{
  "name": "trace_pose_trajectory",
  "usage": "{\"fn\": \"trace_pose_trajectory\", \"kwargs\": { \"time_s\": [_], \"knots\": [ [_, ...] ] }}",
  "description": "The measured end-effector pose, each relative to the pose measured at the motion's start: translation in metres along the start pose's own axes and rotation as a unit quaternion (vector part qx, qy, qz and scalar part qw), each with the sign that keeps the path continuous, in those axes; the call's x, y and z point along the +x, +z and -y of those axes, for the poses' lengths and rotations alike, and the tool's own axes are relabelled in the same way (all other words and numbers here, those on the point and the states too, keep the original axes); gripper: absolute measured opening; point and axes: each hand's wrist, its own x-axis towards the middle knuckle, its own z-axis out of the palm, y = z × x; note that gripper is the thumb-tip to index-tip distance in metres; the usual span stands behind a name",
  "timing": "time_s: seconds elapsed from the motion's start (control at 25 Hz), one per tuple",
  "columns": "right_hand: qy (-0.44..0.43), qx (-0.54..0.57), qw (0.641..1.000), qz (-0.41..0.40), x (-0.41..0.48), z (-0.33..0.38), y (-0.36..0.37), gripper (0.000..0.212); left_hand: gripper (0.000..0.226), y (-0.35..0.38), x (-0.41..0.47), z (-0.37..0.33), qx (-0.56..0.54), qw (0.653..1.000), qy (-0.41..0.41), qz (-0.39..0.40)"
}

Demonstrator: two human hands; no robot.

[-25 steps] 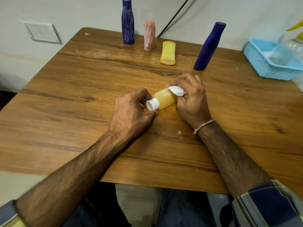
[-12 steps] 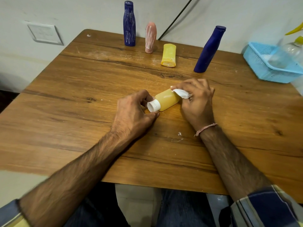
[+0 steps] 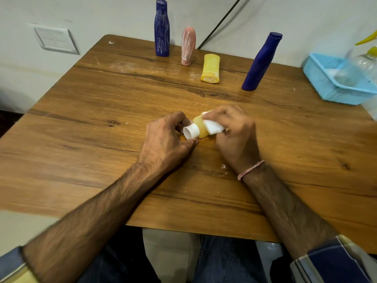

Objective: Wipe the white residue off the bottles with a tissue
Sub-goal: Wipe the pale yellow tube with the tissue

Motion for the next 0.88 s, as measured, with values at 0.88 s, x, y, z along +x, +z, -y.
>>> {"fn": "trace_pose_trajectory", "kwargs": {
  "time_s": [0.88],
  "knots": [
    [0.007, -0.001, 1.000, 0.013, 0.001, -0.014, -0.007, 0.035, 0.034, 0.002, 0.001, 0.000, 0.009, 1.000, 0.000, -0.005]
  ]
}}
